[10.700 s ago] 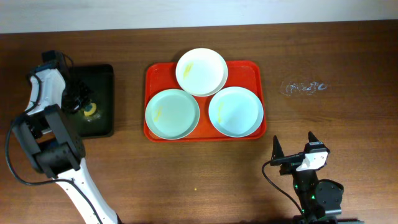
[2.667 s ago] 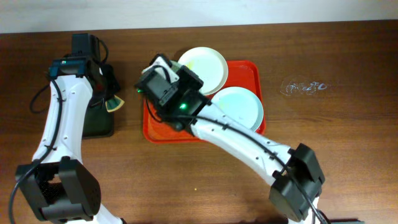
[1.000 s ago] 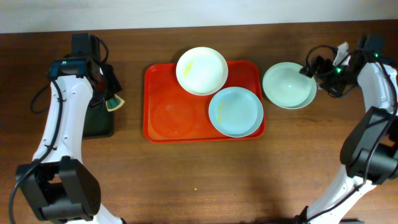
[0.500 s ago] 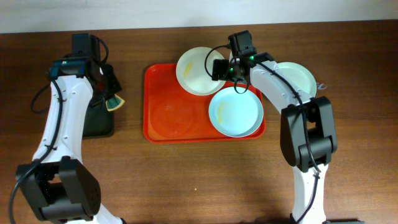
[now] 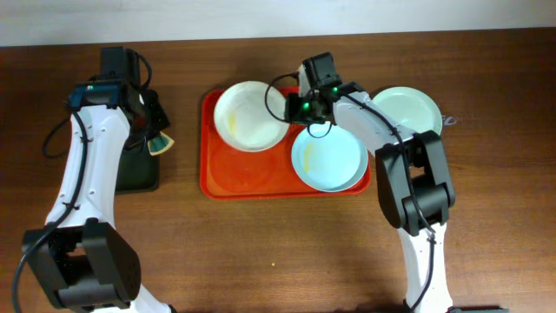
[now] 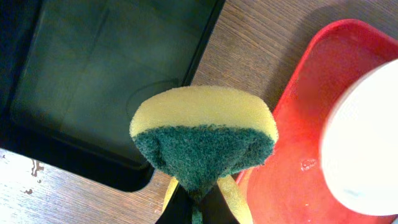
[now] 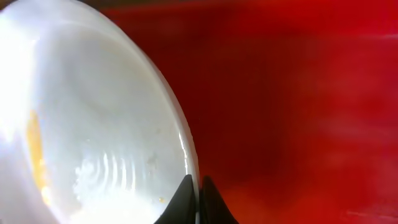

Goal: Clean dirty plates on tray and stack at the side
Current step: 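Grip the rim of the cream plate with the right gripper, then hold the cream plate with the right gripper and scrub it with the sponge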

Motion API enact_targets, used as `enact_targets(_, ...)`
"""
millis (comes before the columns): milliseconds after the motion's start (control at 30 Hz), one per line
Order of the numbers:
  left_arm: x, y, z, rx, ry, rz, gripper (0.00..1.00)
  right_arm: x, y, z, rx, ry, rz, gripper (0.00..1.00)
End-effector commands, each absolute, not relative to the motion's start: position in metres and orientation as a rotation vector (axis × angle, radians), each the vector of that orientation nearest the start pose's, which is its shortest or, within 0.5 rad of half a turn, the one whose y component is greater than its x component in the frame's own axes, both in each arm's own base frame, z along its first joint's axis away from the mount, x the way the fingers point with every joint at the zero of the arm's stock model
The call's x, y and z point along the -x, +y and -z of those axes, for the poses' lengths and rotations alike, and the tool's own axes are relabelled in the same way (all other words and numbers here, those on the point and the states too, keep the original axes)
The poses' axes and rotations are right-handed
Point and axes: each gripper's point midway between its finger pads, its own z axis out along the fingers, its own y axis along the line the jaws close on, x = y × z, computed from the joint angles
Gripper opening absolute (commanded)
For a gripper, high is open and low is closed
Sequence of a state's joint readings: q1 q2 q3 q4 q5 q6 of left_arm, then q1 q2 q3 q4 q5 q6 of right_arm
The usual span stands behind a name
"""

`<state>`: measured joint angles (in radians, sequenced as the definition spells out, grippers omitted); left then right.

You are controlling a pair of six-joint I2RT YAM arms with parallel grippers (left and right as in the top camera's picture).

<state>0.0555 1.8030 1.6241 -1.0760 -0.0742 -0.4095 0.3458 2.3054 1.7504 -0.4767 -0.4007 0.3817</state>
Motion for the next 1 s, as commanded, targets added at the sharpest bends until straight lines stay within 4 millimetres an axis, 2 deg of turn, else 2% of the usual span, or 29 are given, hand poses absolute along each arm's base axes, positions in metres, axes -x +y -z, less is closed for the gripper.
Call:
enact_targets(0,-0.406,0.034,-0.159,0.674,2.721,-0.007,0.00,-0.473,0.291,-0.040,0.295,2.685,-0.935,0.04)
enact_targets(33,-0.406,0.033,-0.159,0.668,2.723,-0.007,0.00,-0.465,0.288,-0.032,0.284,2.736,-0.861,0.04)
enact_targets(100,-0.407,0.028,-0.159,0.652,2.725,-0.003,0.00,-0.461,0.268,-0.013,0.246,2.812,-0.588,0.04)
enact_targets(133,-0.407,0.024,-0.159,0.637,2.729,-0.001,0.00,-0.459,0.257,-0.007,0.234,2.835,-0.460,0.12)
enact_targets(167,-0.407,0.020,-0.159,0.626,2.731,0.000,0.00,-0.457,0.257,-0.006,0.237,2.841,-0.439,0.18)
enact_targets(233,-0.410,0.016,-0.159,0.606,2.727,0.005,0.00,-0.459,0.258,-0.007,0.265,2.823,-0.441,0.38)
enact_targets(300,-0.410,0.014,-0.158,0.595,2.732,0.004,0.00,-0.466,0.262,-0.010,0.428,2.754,-0.426,0.49)
enact_targets(333,-0.410,0.014,-0.157,0.596,2.734,0.004,0.00,-0.469,0.263,-0.011,0.485,2.728,-0.417,0.57)
enact_targets(467,-0.412,0.014,-0.136,0.602,2.786,-0.009,0.00,-0.482,0.269,-0.017,0.758,2.571,-0.369,0.60)
enact_targets(533,-0.413,0.007,-0.135,0.570,2.797,0.027,0.00,-0.483,0.270,-0.015,0.815,2.545,-0.358,0.57)
enact_targets(600,-0.414,-0.002,-0.136,0.508,2.808,0.064,0.00,-0.481,0.271,-0.012,0.821,2.555,-0.363,0.40)
enact_targets(667,-0.414,-0.008,-0.136,0.489,2.812,0.068,0.00,-0.475,0.272,-0.007,0.828,2.577,-0.393,0.34)
enact_targets(767,-0.414,-0.022,-0.136,0.445,2.819,0.083,0.00,-0.472,0.271,-0.005,0.826,2.595,-0.393,0.34)
enact_targets(833,-0.414,-0.029,-0.136,0.420,2.821,0.088,0.00,-0.470,0.269,0.008,0.829,2.613,-0.390,0.38)
enact_targets(867,-0.414,-0.031,-0.136,0.411,2.824,0.089,0.00,-0.468,0.269,0.013,0.831,2.627,-0.390,0.35)
enact_targets(933,-0.413,-0.038,-0.136,0.391,2.827,0.092,0.00,-0.466,0.268,0.017,0.791,2.657,-0.396,0.11)
enact_targets(967,-0.413,-0.043,-0.135,0.373,2.831,0.094,0.00,-0.467,0.268,0.016,0.721,2.680,-0.410,0.04)
